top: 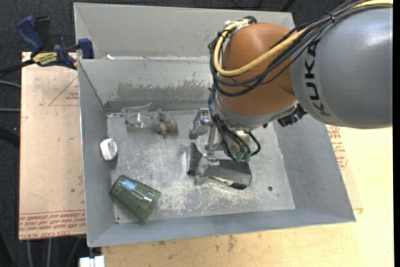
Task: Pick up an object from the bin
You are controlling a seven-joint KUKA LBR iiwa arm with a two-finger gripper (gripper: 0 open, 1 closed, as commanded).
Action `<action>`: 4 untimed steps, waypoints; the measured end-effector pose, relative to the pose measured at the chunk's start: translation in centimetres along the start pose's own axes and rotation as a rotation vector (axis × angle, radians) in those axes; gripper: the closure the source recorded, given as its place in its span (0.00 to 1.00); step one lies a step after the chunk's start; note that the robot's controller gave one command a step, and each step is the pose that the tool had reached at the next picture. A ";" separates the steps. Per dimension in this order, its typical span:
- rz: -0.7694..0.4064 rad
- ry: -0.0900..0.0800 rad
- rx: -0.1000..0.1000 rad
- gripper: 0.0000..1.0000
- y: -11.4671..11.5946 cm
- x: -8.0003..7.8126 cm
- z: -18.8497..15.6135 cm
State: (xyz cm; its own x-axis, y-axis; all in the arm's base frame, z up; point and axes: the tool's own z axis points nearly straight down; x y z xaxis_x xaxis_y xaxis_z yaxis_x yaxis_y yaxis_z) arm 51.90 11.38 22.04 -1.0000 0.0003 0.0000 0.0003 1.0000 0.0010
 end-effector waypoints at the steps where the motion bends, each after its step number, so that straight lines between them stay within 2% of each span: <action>1: 0.163 -0.002 -0.001 0.00 -2.2 0.2 4.6; 2: -0.030 -0.001 0.000 0.00 -7.4 -0.8 5.8; 3: 0.104 -0.001 0.000 0.00 -8.7 -1.6 9.0; 4: 0.058 -0.016 -0.002 0.00 -9.0 -0.5 14.8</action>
Offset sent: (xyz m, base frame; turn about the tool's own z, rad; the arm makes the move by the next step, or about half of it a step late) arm 0.0112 -0.0937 -0.0604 -0.0791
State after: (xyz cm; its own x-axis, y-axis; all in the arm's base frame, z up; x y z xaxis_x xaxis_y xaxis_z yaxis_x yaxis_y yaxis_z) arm 52.38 2.39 7.23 -0.9982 0.0581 -0.0157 0.0580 0.9983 0.0036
